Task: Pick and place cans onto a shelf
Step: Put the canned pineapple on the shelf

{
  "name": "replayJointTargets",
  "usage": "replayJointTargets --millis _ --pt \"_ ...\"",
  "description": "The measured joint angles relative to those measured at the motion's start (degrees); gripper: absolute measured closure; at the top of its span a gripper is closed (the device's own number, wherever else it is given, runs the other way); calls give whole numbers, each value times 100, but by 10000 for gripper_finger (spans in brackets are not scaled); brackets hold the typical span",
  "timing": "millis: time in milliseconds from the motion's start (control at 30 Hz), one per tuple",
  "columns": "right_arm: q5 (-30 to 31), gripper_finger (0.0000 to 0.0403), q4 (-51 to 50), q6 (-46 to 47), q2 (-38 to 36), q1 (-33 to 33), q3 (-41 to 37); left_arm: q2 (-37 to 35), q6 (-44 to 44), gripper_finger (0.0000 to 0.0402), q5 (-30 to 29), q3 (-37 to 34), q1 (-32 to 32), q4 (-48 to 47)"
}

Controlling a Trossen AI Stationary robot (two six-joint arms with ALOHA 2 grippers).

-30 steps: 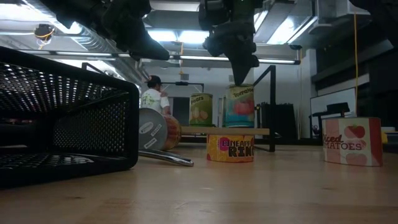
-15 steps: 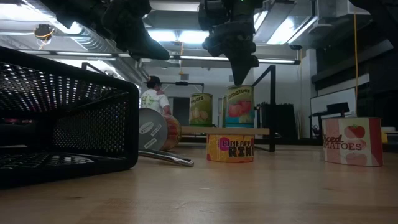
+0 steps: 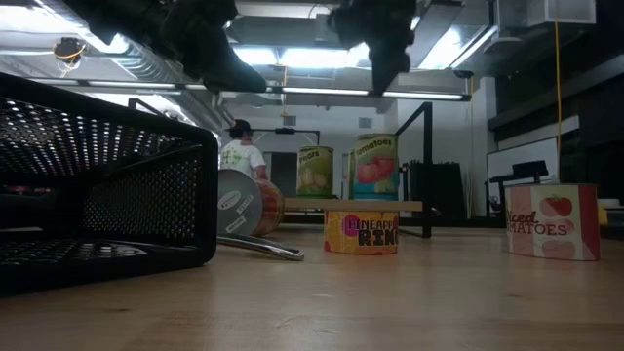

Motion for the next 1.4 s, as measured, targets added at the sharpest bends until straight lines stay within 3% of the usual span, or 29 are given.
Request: replayJointTargets --millis 200,400,600,767,967,1067,1400 --pt "1264 357 22 -19 -440 550 0 0 7 335 33 0 0 344" --pt "1381 357 240 -20 -732 970 -273 0 -16 315 44 0 0 434" --pt "1462 357 1190 446 -1739 1169 -1885 0 -14 266 44 0 0 589" --pt "1468 357 1990 906 -3017 1352 -3267 0 -17 262 46 76 0 1015" --pt "1467 357 2968 877 -4494 1549 -4721 178 -12 264 295 669 2 987" --pt "1470 357 3461 887 -5113 1558 -5422 466 18 264 471 1191 0 616" --pt "1047 357 5114 903 -6230 1558 -7249 1944 12 264 496 2924 159 -2487"
